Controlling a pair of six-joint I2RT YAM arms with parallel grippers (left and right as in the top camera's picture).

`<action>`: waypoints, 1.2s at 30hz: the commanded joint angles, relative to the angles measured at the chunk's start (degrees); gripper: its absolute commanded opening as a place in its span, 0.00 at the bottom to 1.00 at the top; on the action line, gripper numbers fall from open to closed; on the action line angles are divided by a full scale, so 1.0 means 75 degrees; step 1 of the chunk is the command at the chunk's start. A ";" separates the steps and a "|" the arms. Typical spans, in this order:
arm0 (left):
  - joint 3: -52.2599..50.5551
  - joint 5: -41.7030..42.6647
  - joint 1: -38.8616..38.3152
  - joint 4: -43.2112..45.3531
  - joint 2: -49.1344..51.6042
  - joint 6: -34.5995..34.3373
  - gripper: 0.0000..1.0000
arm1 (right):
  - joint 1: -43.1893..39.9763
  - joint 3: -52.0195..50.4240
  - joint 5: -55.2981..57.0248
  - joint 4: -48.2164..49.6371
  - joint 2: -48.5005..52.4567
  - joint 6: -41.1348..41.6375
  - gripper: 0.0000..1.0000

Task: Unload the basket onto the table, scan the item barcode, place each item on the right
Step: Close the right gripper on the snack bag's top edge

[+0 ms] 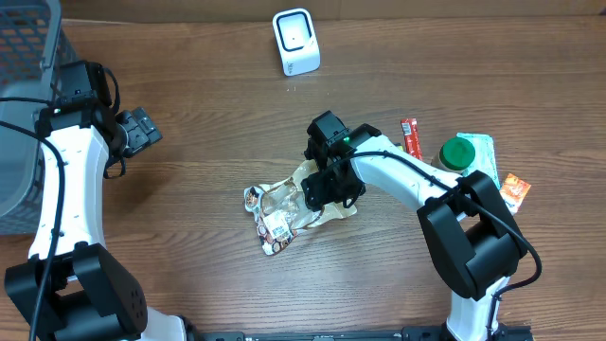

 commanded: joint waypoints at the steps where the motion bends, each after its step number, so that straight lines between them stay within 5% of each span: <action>1: 0.0085 -0.0099 0.0029 0.0003 -0.0087 0.0029 1.00 | -0.0015 -0.0251 0.0137 -0.0038 0.0405 -0.0073 0.72; 20: 0.0085 -0.0099 0.0029 0.0003 -0.0087 0.0029 1.00 | -0.0006 0.0227 0.0758 0.0134 -0.0801 -0.0428 0.79; 36: 0.0085 -0.0099 0.0029 0.0003 -0.0087 0.0029 1.00 | 0.0003 -0.0029 0.0793 0.0463 0.0122 -0.0889 0.80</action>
